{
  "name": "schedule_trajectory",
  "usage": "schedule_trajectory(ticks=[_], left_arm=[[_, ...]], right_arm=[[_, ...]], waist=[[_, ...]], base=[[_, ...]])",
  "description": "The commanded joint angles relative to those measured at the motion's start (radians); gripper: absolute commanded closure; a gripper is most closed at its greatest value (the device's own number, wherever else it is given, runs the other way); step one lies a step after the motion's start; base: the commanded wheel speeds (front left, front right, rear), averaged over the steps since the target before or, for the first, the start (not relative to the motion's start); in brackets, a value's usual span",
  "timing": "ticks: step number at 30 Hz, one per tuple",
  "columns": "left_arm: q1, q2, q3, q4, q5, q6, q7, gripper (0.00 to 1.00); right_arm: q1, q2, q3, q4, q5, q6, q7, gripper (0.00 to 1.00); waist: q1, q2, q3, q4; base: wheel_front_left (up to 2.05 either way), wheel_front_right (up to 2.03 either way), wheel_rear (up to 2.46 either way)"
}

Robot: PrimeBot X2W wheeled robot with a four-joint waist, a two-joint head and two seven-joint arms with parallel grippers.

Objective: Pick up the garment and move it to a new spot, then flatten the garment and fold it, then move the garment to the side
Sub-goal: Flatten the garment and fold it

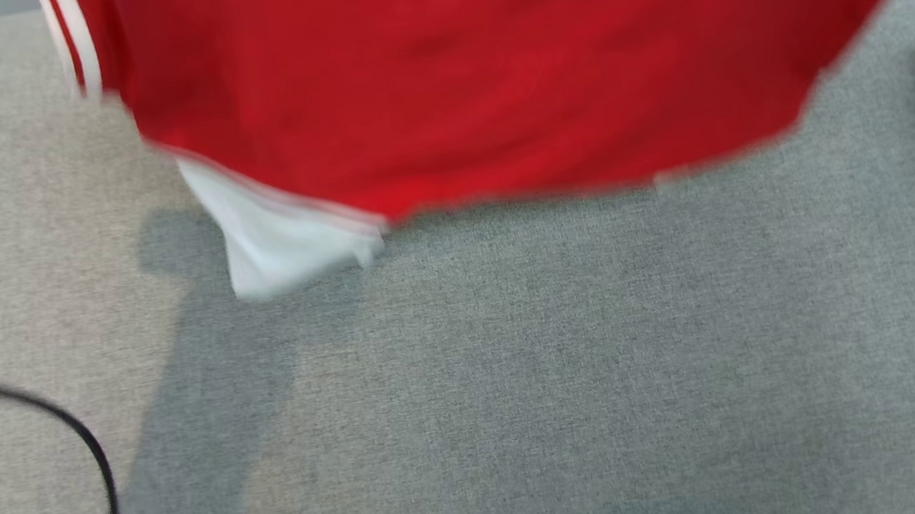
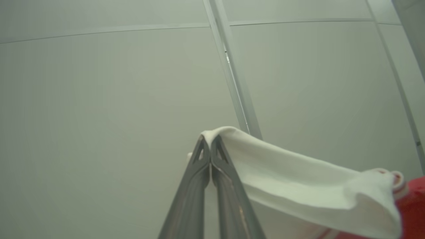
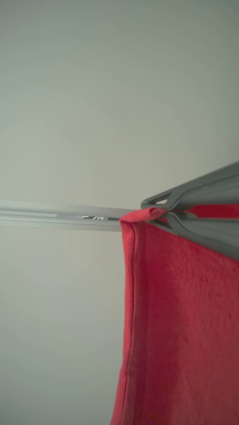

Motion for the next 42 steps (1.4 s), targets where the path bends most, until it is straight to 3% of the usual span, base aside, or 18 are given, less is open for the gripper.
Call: schedule_trajectory(ticks=[1,8,14,20,25,32,35,42], left_arm=[[-0.066,-0.005,-0.002,0.071,0.01,-0.012,-0.011,1.0],[-0.338,-0.035,0.01,0.441,0.018,-0.054,-0.116,1.0],[-0.419,-0.078,-0.003,0.725,-0.012,-0.095,-0.128,1.0],[-0.351,-0.138,0.003,0.898,-0.07,-0.129,-0.175,1.0],[-0.256,-0.183,0.017,0.961,-0.118,-0.145,-0.219,1.0],[-0.016,-0.241,0.049,0.935,-0.151,-0.159,-0.262,1.0],[0.15,-0.238,0.107,0.793,-0.126,-0.148,-0.262,1.0],[0.47,-0.257,0.195,0.525,-0.071,-0.123,-0.261,1.0]], right_arm=[[-0.061,0.003,0.014,0.055,0.0,0.0,-0.03,1.0],[-0.37,0.095,0.071,0.391,0.014,-0.001,-0.199,1.0],[-0.515,0.156,0.141,0.68,-0.006,0.0,-0.247,1.0],[-0.511,0.17,0.228,0.862,0.014,-0.001,-0.258,1.0],[-0.448,0.15,0.283,0.899,0.068,-0.001,-0.28,1.0],[-0.231,0.118,0.37,0.846,0.22,0.0,-0.319,1.0],[-0.093,0.104,0.398,0.774,0.298,0.0,-0.337,1.0],[0.134,0.067,0.376,0.618,0.338,-0.001,-0.344,1.0]], waist=[[0.0,0.0,0.021,-0.01],[0.0,0.0,0.056,-0.048],[0.0,0.0,0.09,-0.05],[0.0,0.0,0.146,-0.018],[0.0,0.0,0.175,0.009],[0.0,0.0,0.17,0.033],[0.0,0.0,0.151,0.028],[0.0,0.0,0.079,0.017]], base=[[0.0,0.0,0.0],[0.0,0.0,0.0],[0.0,0.0,0.0],[0.0,0.0,0.0],[0.0,0.0,0.0],[0.0,0.0,0.0],[0.0,0.0,0.0],[0.0,0.0,0.0]])
